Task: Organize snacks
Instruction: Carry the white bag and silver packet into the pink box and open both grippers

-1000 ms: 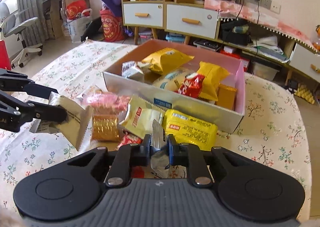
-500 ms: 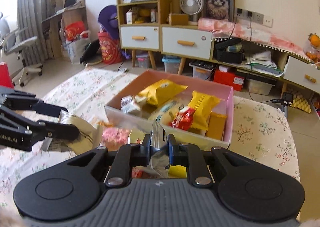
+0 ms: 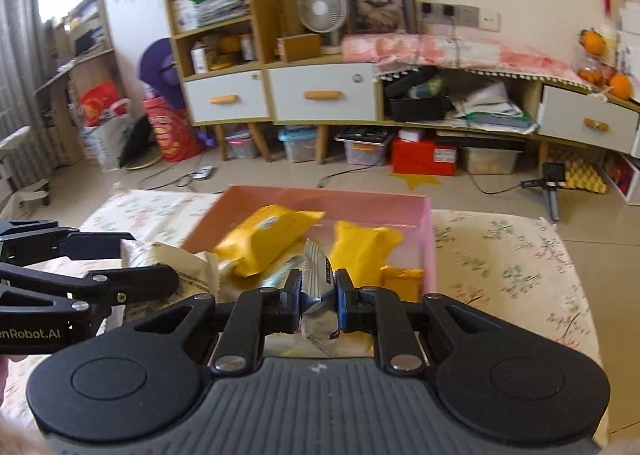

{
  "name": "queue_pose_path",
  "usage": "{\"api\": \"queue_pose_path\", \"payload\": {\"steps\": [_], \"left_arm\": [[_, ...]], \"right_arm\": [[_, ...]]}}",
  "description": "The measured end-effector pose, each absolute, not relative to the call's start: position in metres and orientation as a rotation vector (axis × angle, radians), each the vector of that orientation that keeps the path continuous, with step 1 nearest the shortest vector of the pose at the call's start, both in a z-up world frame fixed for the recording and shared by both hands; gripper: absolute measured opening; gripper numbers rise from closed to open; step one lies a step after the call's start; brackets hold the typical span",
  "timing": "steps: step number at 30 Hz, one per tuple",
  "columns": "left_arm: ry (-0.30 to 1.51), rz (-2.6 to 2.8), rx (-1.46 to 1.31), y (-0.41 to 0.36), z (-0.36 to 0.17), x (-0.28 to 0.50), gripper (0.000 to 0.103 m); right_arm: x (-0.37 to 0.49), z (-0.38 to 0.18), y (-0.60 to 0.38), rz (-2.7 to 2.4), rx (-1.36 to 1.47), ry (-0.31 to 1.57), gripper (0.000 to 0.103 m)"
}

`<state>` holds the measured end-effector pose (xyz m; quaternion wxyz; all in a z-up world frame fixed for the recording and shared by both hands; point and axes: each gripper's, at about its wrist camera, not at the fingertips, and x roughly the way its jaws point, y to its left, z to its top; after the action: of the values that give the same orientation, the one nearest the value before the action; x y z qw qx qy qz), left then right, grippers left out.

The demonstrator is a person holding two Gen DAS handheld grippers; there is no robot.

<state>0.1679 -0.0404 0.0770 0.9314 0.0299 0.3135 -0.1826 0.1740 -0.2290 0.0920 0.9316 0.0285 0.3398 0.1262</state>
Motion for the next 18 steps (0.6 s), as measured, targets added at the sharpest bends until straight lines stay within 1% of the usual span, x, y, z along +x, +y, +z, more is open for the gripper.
{"api": "queue_pose_path", "payload": {"steps": [8, 15, 18], "left_arm": [[0.653, -0.345, 0.074, -0.07, 0.057, 0.226, 0.057], [0.655, -0.327, 0.079, -0.078, 0.043, 0.248, 0.058], [0.642, -0.321, 0.103, -0.078, 0.042, 0.251, 0.064]], "right_arm": [[0.216, 0.072, -0.24, 0.215, 0.074, 0.723, 0.015], [0.236, 0.066, -0.239, 0.198, 0.074, 0.737, 0.016], [0.238, 0.063, -0.24, 0.191, 0.08, 0.751, 0.019]]}}
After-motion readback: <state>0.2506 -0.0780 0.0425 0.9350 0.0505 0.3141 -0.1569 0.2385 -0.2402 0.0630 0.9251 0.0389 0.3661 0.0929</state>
